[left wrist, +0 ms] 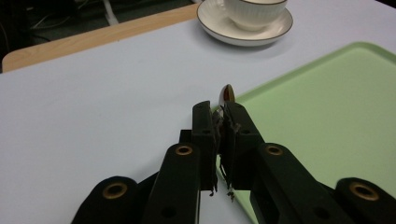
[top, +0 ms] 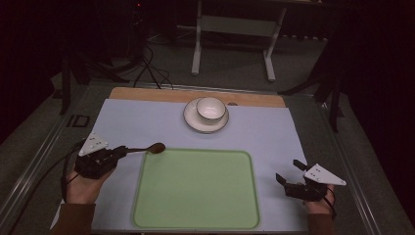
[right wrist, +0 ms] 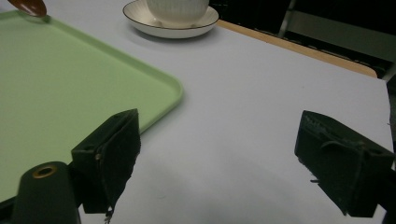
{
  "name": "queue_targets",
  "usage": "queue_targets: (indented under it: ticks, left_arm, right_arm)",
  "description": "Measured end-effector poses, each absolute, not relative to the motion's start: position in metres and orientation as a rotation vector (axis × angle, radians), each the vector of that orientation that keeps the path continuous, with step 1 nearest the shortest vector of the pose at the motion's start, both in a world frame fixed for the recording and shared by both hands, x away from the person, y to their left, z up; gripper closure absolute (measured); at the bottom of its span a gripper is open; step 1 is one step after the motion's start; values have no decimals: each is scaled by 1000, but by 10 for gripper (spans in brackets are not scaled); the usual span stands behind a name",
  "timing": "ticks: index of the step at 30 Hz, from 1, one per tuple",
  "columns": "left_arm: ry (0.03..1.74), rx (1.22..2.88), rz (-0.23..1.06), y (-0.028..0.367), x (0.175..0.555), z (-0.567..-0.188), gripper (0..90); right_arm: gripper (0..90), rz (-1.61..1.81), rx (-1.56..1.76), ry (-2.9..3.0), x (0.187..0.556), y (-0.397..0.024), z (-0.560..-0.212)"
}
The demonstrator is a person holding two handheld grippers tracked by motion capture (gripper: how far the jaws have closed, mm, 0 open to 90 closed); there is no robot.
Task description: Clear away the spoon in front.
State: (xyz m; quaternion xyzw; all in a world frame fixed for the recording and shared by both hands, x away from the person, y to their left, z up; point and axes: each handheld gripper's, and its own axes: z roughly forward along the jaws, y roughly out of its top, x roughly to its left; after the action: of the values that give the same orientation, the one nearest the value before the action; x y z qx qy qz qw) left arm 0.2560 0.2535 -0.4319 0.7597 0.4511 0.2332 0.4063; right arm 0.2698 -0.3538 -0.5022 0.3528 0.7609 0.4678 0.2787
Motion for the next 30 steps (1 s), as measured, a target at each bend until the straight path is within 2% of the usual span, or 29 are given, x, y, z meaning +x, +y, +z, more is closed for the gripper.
queue_targets:
  ticks: [6, 11, 24, 30]
  left_arm:
    - [1160, 1946, 581, 255, 256, -432, 839]
    - [1163, 1968, 638, 248, 262, -430, 838]
    - [1161, 1681, 728, 241, 313, -431, 823]
    - [1198, 1594, 687, 235, 337, -434, 828]
  right_arm:
    - [141, 1253, 945, 2042, 270, -353, -502]
    - [142, 1252, 945, 2044, 270, -353, -502]
    - [142, 1245, 945, 2045, 270, -353, -502]
    - [142, 1243, 944, 2046, 270, -353, -503]
